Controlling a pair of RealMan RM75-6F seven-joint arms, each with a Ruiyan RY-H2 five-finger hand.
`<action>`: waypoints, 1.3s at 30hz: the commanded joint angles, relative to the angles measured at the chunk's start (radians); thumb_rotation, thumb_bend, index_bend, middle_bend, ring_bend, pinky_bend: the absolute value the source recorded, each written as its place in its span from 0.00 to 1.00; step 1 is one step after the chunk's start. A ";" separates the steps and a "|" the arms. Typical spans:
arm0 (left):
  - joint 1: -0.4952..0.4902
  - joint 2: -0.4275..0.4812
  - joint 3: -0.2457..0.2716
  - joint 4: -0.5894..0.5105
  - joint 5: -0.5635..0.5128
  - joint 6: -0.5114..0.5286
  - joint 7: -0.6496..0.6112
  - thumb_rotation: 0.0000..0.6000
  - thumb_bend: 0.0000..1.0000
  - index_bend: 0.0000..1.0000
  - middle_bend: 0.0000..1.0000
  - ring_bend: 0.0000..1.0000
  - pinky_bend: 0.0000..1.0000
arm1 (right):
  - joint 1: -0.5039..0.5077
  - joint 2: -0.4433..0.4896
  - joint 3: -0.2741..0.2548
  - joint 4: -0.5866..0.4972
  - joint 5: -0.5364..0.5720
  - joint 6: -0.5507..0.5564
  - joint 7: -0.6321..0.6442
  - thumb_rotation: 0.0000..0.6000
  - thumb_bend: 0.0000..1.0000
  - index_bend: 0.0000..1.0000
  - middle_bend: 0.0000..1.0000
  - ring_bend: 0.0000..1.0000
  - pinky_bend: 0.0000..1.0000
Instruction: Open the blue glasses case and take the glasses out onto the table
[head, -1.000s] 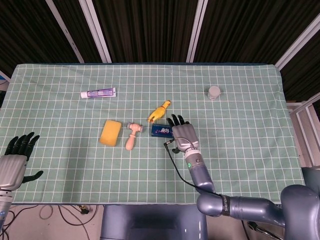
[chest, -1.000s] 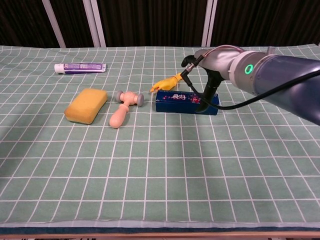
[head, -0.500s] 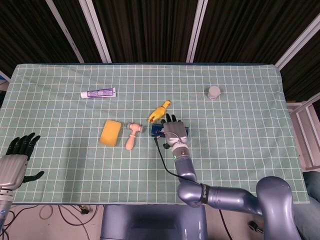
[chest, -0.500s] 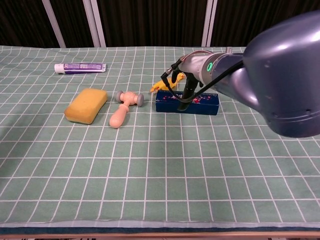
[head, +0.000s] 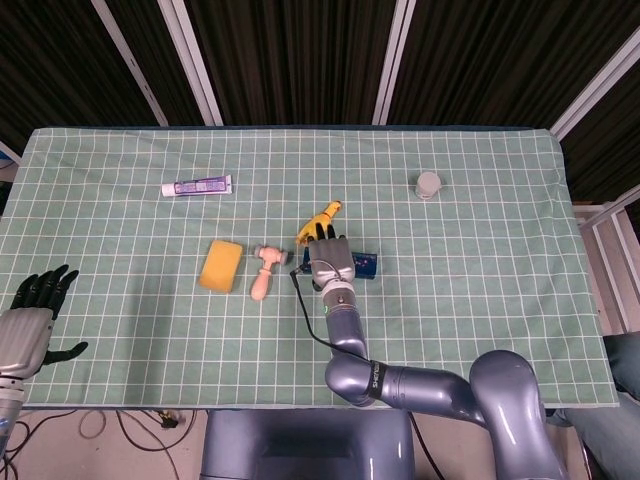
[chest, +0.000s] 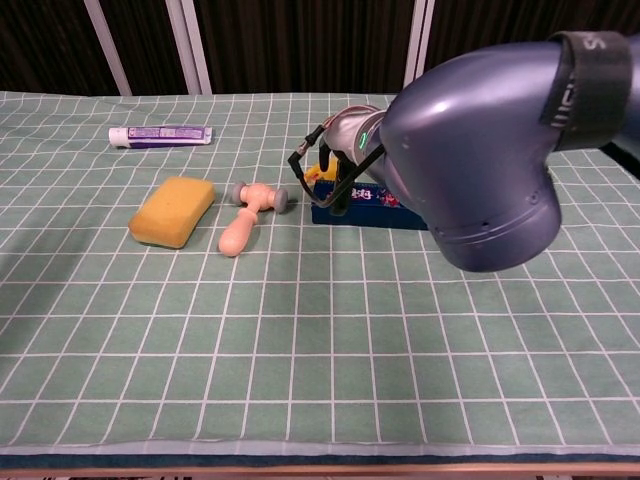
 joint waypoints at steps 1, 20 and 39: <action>0.000 0.004 0.001 -0.003 0.002 -0.002 -0.009 1.00 0.00 0.00 0.00 0.00 0.00 | 0.016 -0.019 0.000 0.034 0.006 -0.004 -0.008 1.00 0.36 0.25 0.00 0.00 0.25; -0.005 0.016 0.003 -0.017 -0.010 -0.019 -0.040 1.00 0.00 0.00 0.00 0.00 0.00 | 0.060 -0.061 0.021 0.111 0.079 -0.008 -0.098 1.00 0.37 0.25 0.00 0.00 0.25; -0.006 0.022 0.002 -0.027 -0.020 -0.027 -0.052 1.00 0.00 0.00 0.00 0.00 0.00 | 0.044 -0.065 0.022 0.109 0.066 0.000 -0.100 1.00 0.48 0.25 0.00 0.00 0.25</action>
